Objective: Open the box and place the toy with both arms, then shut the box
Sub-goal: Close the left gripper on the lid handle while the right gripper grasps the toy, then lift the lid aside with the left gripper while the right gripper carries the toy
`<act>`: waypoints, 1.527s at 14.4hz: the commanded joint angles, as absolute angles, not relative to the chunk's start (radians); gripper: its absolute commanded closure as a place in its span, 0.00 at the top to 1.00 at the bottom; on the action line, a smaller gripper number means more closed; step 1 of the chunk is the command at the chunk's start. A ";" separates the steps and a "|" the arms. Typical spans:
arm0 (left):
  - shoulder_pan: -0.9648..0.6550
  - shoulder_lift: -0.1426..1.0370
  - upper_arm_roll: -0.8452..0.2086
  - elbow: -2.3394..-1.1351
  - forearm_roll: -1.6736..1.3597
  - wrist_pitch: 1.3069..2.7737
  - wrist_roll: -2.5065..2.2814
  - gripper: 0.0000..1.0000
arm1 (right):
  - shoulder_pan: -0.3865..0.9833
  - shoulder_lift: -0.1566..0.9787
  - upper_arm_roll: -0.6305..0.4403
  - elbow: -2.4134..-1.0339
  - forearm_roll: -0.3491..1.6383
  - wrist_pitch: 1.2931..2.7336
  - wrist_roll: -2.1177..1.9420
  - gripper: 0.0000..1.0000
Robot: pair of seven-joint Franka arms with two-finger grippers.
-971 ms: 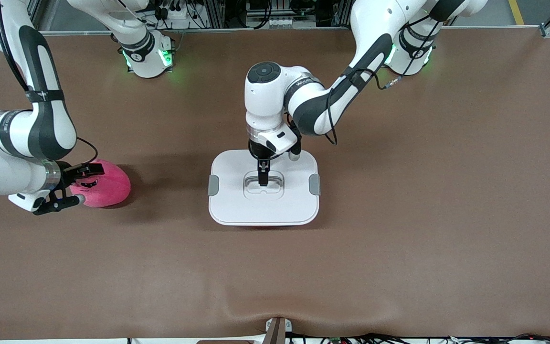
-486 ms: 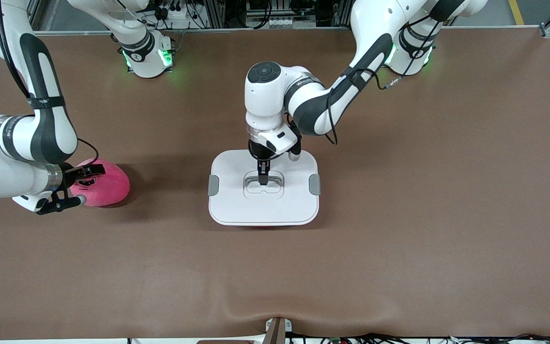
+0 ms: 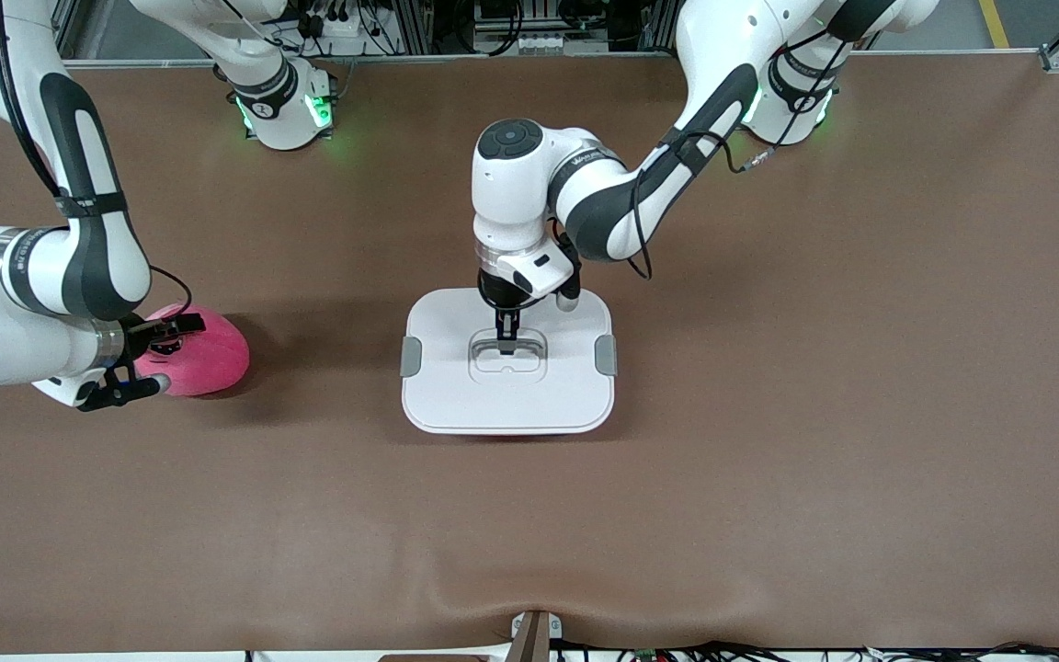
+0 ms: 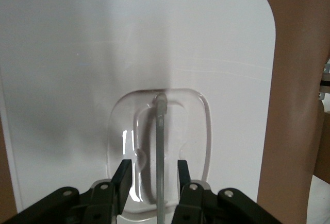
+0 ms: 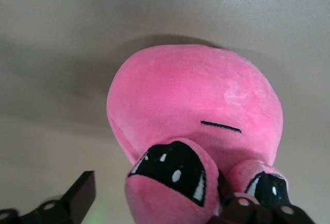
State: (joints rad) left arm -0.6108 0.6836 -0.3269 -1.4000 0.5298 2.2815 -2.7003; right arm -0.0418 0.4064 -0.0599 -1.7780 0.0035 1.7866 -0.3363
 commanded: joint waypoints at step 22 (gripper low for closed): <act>-0.611 0.683 -0.324 -1.381 0.554 2.292 -2.697 0.00 | -0.051 0.400 -0.041 -1.737 0.184 2.056 -0.732 0.00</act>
State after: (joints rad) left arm -0.6101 0.6836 -0.3246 -1.3919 0.5298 2.2851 -2.7003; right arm -0.0540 0.4070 -0.0522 -1.7621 0.1645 2.0547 -0.6930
